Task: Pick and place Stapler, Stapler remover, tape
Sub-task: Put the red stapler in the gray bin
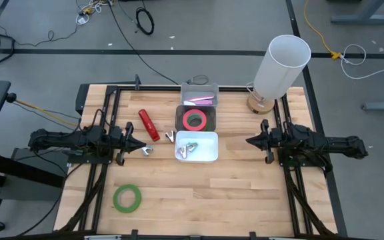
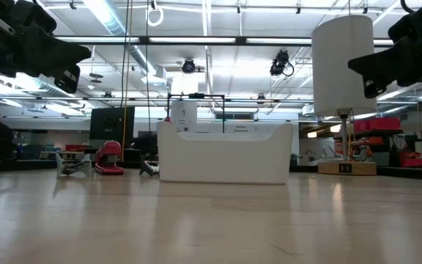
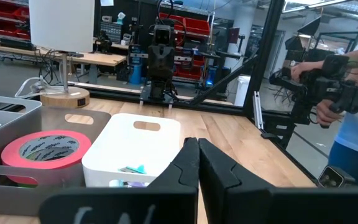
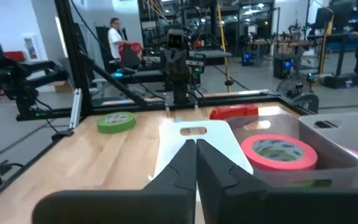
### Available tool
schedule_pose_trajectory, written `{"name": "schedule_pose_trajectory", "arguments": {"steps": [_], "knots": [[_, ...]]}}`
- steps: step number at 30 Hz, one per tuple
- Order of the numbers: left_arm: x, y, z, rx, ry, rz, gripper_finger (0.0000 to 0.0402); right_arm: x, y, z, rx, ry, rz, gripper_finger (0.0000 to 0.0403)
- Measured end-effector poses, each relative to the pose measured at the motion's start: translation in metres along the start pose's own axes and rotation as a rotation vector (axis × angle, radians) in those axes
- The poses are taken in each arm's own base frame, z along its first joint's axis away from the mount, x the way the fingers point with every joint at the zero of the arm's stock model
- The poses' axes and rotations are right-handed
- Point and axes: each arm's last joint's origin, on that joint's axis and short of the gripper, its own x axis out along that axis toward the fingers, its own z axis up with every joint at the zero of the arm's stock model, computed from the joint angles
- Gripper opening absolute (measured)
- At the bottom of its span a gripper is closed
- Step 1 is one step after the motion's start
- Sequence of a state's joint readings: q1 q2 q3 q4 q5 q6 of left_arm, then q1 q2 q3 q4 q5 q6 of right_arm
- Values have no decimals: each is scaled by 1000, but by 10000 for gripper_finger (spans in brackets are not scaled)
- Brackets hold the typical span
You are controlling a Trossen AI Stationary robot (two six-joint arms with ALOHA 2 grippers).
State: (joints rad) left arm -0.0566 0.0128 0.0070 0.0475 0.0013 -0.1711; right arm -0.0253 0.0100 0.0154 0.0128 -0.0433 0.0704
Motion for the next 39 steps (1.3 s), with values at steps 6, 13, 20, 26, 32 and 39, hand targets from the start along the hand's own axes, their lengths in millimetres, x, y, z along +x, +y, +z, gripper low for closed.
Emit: {"name": "schedule_pose_trajectory", "arguments": {"steps": [6,13,20,26,32,39], "knots": [[0,0,0,0,0,0,3,-1,2,1,-3,-10,20,13],[0,0,0,0,0,0,3,-1,3,1,-3,-9,30,13],[0,0,0,0,0,0,3,-1,3,1,-4,-9,30,13],[0,0,0,0,0,0,3,-1,3,1,-6,-9,30,13],[0,0,0,0,0,0,3,-1,3,1,-6,-9,30,13],[0,0,0,0,0,0,3,-1,3,1,-6,-9,30,13]]}}
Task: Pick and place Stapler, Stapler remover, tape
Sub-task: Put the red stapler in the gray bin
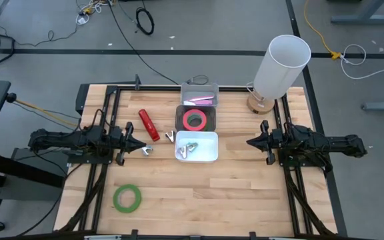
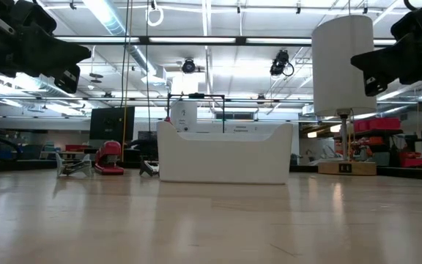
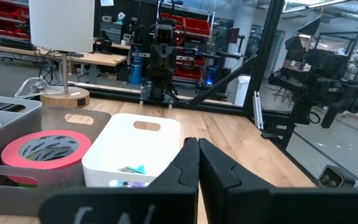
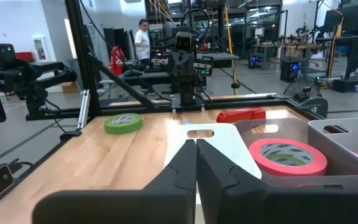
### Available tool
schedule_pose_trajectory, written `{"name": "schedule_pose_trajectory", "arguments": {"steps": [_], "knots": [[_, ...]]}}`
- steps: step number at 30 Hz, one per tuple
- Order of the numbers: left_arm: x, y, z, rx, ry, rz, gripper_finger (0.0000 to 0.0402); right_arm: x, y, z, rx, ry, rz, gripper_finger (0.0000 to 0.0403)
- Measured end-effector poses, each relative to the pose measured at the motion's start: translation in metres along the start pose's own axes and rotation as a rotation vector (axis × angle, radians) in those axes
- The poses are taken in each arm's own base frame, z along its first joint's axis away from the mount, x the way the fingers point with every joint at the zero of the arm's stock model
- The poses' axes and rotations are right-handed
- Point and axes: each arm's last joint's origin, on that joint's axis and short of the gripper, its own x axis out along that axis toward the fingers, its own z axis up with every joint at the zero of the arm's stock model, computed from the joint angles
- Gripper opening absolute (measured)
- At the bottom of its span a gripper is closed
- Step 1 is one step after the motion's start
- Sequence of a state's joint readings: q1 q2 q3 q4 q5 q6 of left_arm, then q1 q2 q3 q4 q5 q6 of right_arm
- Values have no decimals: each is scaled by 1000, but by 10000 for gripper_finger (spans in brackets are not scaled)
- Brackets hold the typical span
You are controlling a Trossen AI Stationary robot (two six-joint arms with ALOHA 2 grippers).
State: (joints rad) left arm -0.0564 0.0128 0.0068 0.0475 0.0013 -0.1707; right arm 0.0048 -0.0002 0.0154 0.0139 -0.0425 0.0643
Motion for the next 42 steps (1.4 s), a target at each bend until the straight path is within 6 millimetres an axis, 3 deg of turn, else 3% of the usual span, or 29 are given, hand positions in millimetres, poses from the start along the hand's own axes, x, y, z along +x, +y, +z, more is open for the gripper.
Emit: {"name": "schedule_pose_trajectory", "arguments": {"steps": [16,22,31,42], "knots": [[0,0,1,-3,-10,-2,3,0,0,0,2,0,0,13],[-1,-2,11,-142,-108,-47,3,0,0,0,2,0,0,13],[-9,-8,50,-287,-257,-51,3,0,0,0,0,0,0,13],[-13,-16,108,-249,-343,-12,3,0,0,0,0,0,0,13]]}}
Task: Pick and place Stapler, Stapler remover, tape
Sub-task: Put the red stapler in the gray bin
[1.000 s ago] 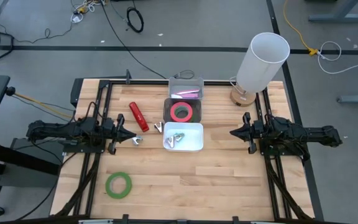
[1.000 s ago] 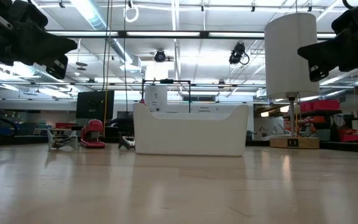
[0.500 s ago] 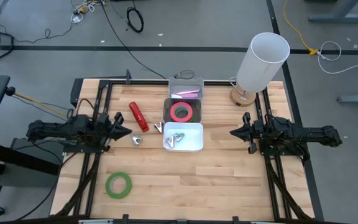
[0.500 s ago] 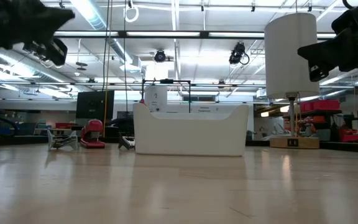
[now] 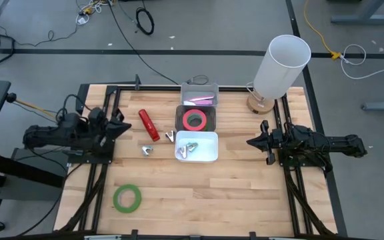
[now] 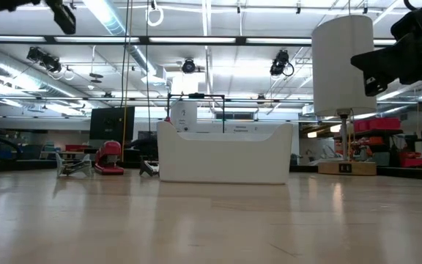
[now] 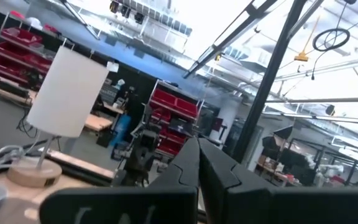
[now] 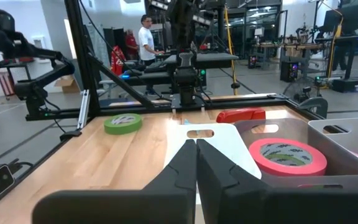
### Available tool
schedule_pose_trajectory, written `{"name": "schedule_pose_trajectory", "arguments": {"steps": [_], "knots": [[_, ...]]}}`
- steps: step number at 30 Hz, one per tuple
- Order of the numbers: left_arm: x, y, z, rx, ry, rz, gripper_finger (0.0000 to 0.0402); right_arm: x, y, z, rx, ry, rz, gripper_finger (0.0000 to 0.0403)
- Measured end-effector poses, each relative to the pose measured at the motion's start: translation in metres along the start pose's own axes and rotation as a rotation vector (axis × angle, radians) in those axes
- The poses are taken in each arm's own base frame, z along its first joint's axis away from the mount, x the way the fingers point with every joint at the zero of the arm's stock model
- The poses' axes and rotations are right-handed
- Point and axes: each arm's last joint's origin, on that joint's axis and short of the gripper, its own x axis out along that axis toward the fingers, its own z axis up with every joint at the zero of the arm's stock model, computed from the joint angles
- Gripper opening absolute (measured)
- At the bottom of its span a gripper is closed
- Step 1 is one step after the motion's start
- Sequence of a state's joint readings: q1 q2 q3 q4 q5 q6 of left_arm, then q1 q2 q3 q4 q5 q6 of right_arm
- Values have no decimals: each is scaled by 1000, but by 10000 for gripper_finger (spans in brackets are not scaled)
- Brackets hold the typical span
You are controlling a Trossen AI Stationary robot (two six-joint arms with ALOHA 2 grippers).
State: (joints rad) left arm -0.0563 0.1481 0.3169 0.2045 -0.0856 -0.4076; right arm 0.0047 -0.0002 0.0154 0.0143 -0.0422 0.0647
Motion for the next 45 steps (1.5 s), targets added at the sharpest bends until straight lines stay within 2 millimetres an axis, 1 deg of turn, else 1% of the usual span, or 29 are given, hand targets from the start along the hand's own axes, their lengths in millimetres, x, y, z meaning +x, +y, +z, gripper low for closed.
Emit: {"name": "schedule_pose_trajectory", "arguments": {"steps": [6,10,20,23,29,33,45], "knots": [[22,-14,28,4,10,-7,3,0,0,0,0,0,0,13],[41,-23,43,71,52,9,3,0,0,0,0,0,0,13],[86,-40,73,230,263,72,3,0,0,0,1,0,0,13],[96,-44,83,248,324,98,3,0,0,0,1,0,0,13],[115,-50,106,311,391,152,3,0,0,0,1,0,0,13],[125,-50,112,331,404,170,3,0,0,0,1,0,0,13],[145,-35,91,311,507,236,3,0,0,0,0,0,0,13]]}}
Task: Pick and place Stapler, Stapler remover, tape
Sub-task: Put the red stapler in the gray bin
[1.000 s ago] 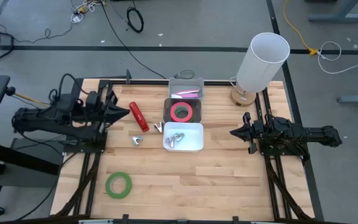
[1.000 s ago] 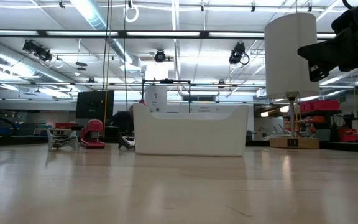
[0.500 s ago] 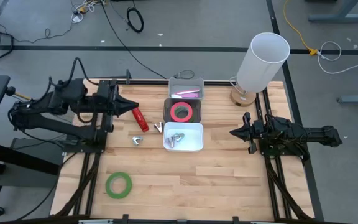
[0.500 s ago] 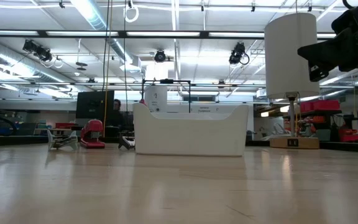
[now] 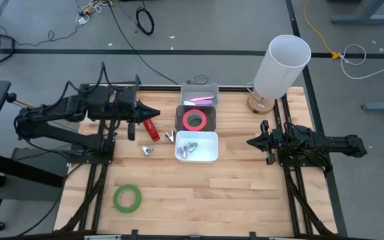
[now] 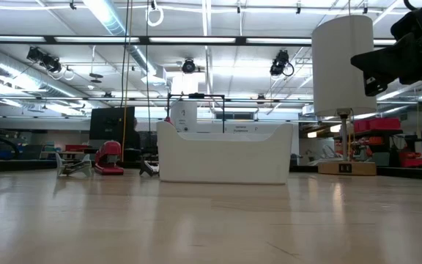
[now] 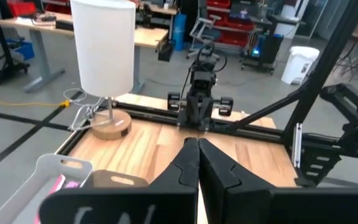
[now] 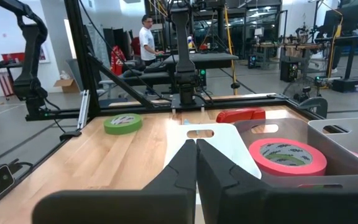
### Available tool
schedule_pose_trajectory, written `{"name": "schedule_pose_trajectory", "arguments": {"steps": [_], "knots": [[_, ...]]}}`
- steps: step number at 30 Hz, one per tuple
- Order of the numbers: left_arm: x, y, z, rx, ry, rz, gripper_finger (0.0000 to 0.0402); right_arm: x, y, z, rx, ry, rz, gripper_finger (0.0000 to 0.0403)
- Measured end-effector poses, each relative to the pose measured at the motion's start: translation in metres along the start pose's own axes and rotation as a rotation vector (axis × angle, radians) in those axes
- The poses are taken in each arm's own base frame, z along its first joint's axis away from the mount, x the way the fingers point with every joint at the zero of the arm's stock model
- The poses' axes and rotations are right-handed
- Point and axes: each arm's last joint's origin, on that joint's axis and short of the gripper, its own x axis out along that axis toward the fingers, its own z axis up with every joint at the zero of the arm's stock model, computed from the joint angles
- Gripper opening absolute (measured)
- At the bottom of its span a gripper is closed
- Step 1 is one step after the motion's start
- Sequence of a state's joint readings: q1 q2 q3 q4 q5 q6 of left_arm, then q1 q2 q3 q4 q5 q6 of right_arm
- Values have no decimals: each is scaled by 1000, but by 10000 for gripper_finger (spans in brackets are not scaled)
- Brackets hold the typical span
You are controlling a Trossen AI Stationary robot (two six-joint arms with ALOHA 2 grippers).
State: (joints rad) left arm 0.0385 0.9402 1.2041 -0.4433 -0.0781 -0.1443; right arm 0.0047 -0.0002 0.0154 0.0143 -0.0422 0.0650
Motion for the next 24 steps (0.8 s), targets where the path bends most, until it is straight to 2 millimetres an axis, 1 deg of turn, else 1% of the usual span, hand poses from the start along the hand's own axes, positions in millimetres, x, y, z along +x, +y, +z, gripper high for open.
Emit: {"name": "schedule_pose_trajectory", "arguments": {"steps": [5,10,17,24], "knots": [[5,6,-2,21,21,39,3,0,0,0,0,0,0,13],[11,21,-8,10,93,120,3,0,0,0,0,0,0,13],[9,43,-24,13,274,242,3,0,0,0,0,0,0,13],[2,63,-30,0,358,345,3,0,0,0,0,0,0,13]]}}
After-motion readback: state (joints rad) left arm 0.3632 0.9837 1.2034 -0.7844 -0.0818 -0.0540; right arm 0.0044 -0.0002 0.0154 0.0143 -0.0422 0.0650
